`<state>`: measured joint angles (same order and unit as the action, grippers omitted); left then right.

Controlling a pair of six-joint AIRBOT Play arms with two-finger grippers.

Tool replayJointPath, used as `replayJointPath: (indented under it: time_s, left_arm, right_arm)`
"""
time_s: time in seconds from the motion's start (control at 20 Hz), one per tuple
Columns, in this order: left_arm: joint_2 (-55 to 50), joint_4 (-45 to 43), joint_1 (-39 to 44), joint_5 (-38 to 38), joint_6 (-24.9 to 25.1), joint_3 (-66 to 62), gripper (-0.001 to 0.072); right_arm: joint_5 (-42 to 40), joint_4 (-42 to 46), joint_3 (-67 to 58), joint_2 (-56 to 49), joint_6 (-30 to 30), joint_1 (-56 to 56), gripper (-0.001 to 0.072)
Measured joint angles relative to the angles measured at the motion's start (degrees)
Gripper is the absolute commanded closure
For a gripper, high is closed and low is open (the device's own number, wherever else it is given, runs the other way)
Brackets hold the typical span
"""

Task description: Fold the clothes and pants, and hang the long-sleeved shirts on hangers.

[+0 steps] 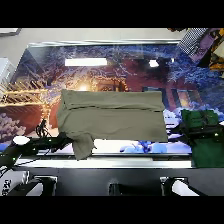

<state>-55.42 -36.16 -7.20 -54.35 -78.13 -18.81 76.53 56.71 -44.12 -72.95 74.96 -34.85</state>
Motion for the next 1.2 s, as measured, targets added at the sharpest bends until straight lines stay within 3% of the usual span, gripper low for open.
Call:
replayJointPath:
  time_s: [0.65, 0.7, 0.75, 0.8, 0.85, 0.9, 1.2]
  left_arm:
    - [0.0, 0.0, 0.0, -1.7, 0.1, -0.7, 0.0688]
    - [0.0, 0.0, 0.0, -1.7, 0.1, -0.7, 0.0688]
    - [0.0, 0.0, 0.0, -1.7, 0.1, -0.7, 0.0688]
    - [0.0, 0.0, 0.0, -1.7, 0.1, -0.9, 0.0688]
    - [0.0, 0.0, 0.0, -1.7, 0.1, -1.0, 0.0688]
    - [0.0, 0.0, 0.0, -1.8, 0.1, -1.4, 0.0688]
    - [0.0, -1.4, 0.0, -3.1, -0.1, -8.5, 0.0689]
  right_arm:
    - [-5.4, -4.9, 8.9, -1.5, -7.1, -0.2, 0.0205]
    - [-6.0, -5.8, 9.6, -1.5, -7.8, -0.2, 0.0299]
    - [-6.9, -6.3, 10.0, -1.5, -8.2, -0.2, 0.0327]
    - [-7.4, -6.7, 10.3, -1.5, -8.6, -0.2, 0.0438]
    - [-8.1, -6.8, 10.6, -1.5, -9.2, -0.2, 0.0606]
    - [-9.0, -6.7, 10.8, -1.6, -10.0, -0.2, 0.0676]
    - [-7.6, -12.9, 11.1, -0.6, -14.0, -0.2, 0.0682]
